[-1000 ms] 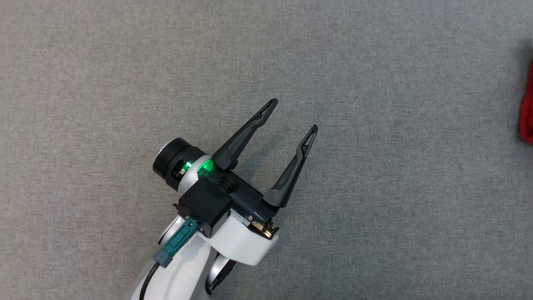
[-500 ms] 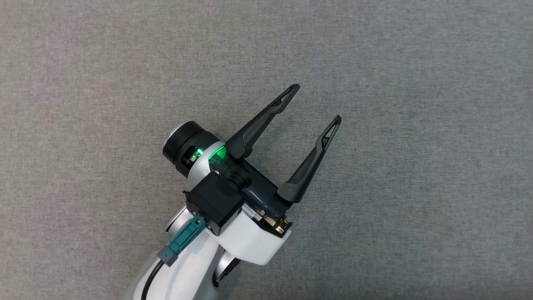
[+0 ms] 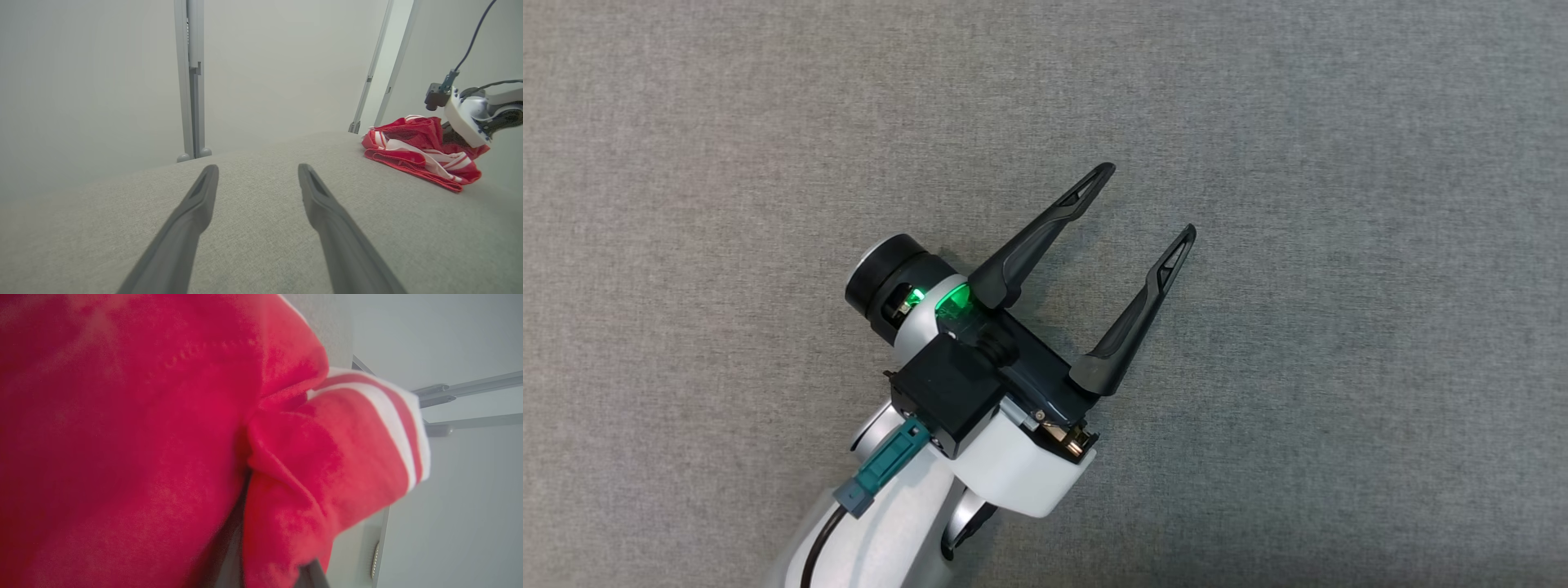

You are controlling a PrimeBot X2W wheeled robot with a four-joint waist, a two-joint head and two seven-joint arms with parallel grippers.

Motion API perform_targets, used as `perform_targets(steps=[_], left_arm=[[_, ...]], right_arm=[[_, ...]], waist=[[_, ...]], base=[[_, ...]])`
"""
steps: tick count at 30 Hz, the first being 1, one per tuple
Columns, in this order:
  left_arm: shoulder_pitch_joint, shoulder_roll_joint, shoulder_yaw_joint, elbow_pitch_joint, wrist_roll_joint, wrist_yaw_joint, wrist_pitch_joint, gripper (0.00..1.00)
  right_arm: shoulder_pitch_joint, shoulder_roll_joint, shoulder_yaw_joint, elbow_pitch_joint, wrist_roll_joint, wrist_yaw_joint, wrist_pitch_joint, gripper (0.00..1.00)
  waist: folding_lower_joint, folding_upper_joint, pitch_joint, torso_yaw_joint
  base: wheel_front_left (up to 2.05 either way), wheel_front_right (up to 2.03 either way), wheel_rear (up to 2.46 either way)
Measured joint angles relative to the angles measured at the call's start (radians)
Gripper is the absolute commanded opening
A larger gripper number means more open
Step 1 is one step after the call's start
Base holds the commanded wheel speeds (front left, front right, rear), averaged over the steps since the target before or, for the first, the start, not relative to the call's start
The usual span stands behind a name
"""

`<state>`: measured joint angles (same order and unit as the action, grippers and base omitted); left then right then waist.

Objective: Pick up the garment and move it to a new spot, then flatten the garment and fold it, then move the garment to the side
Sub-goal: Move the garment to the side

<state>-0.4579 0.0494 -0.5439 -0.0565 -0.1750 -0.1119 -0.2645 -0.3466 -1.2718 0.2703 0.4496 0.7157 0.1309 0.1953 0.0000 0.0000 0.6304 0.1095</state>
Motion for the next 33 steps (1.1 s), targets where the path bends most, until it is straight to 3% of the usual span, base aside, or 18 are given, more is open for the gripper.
perform_targets(steps=[1, 2, 3, 10, 22, 28, 33], left_arm=[[0.000, 0.000, 0.001, 0.000, 0.000, 0.000, 0.000, 1.00], [0.000, 0.001, 0.002, 0.001, 0.000, 0.000, 0.000, 1.00], [0.000, 0.001, 0.004, 0.002, 0.000, 0.000, 0.000, 1.00], [0.007, 0.000, 0.017, 0.017, 0.000, 0.000, 0.000, 1.00], [0.051, 0.000, 0.014, 0.021, -0.024, 0.015, 0.000, 1.00], [0.104, 0.000, 0.019, 0.024, -0.040, 0.030, 0.000, 1.00], [0.152, 0.000, 0.059, 0.028, -0.046, 0.043, 0.000, 1.00]], right_arm=[[0.004, 0.010, -0.011, 0.008, -0.015, 0.000, 0.000, 0.60], [0.007, 0.018, -0.020, 0.016, -0.035, 0.000, -0.001, 0.91], [0.008, 0.026, -0.032, 0.020, -0.056, 0.000, -0.002, 1.00], [0.002, 0.081, -0.100, 0.032, -0.197, 0.000, -0.003, 1.00], [-0.050, 0.093, -0.209, -0.023, -0.377, 0.000, 0.021, 1.00], [-0.088, 0.212, -0.279, -0.124, -0.419, 0.000, -0.010, 1.00], [-0.126, 0.357, -0.265, -0.219, -0.428, 0.000, -0.077, 1.00]], waist=[[0.0000, 0.0000, 0.001, 0.003], [-0.0001, 0.0000, 0.001, 0.006], [0.0000, 0.0000, -0.001, 0.008], [0.0000, 0.0000, -0.031, 0.007], [0.0000, 0.0000, -0.120, -0.002], [0.0000, 0.0000, -0.185, 0.001], [0.0000, 0.0000, -0.254, -0.003]], base=[[0.00, 0.00, 0.00], [0.00, 0.00, 0.00], [0.00, 0.00, 0.00], [0.00, 0.00, 0.00], [0.00, 0.00, 0.00], [0.00, 0.00, 0.00], [0.00, 0.00, 0.00]])
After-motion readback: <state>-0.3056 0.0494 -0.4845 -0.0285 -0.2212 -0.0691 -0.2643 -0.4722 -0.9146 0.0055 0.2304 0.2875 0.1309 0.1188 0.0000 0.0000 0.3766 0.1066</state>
